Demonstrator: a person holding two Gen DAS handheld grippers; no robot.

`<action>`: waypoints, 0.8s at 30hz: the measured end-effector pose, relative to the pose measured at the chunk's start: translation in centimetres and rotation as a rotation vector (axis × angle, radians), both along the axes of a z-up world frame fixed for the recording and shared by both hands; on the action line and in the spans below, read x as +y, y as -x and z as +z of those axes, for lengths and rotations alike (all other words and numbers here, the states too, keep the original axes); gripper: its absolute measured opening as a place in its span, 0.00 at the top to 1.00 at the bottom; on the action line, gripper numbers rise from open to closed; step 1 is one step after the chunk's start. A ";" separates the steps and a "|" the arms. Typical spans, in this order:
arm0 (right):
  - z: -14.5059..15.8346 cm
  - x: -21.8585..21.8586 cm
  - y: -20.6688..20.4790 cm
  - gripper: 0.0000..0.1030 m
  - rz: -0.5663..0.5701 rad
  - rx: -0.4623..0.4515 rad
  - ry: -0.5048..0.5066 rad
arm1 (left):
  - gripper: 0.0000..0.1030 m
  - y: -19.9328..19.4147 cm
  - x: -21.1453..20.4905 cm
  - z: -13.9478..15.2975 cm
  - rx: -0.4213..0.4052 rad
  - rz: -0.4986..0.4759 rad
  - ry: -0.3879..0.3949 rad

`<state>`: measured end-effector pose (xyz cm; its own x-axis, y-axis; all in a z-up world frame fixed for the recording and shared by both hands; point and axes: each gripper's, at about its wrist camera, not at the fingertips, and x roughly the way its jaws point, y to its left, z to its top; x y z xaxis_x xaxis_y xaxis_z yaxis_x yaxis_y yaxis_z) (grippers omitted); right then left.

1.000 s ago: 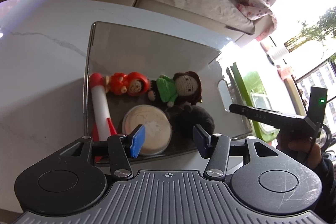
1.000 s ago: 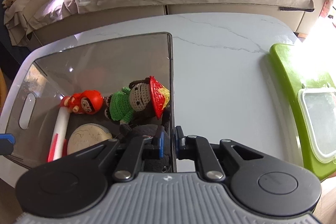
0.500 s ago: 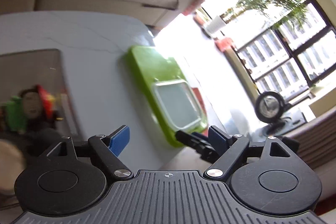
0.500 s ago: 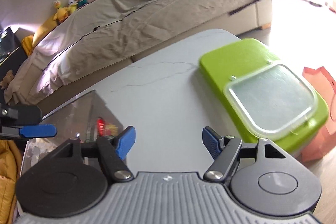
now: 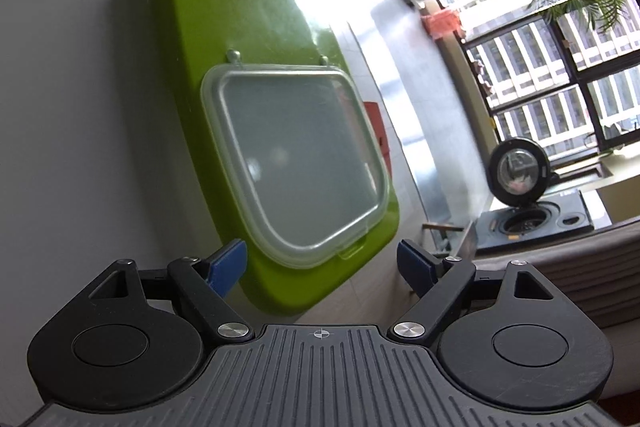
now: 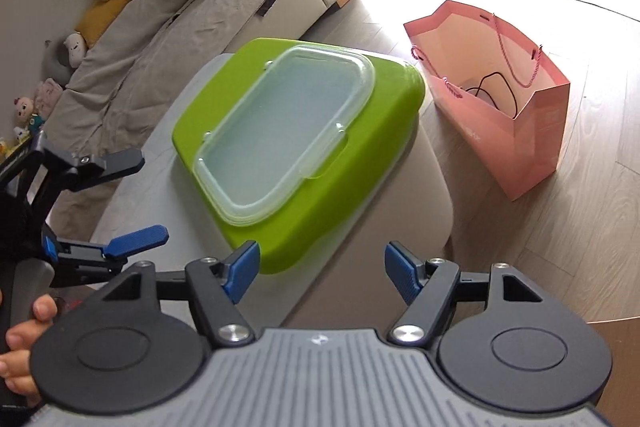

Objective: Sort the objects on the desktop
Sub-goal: 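Move both tools to the edges of the lime-green lid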

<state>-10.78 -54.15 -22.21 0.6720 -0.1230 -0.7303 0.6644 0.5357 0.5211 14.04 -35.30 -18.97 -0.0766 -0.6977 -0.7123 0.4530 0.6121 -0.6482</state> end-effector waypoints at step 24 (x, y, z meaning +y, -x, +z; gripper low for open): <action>-4.8 -4.5 -2.6 0.27 -0.155 -0.038 -0.070 | 0.09 0.3 -0.7 -0.4 -0.059 -0.077 -0.162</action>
<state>-8.20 -58.70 -26.99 0.6763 -0.1771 -0.7150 0.7153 0.3898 0.5801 13.72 -36.02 -19.40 -0.0799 -0.5674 -0.8195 0.5368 0.6683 -0.5150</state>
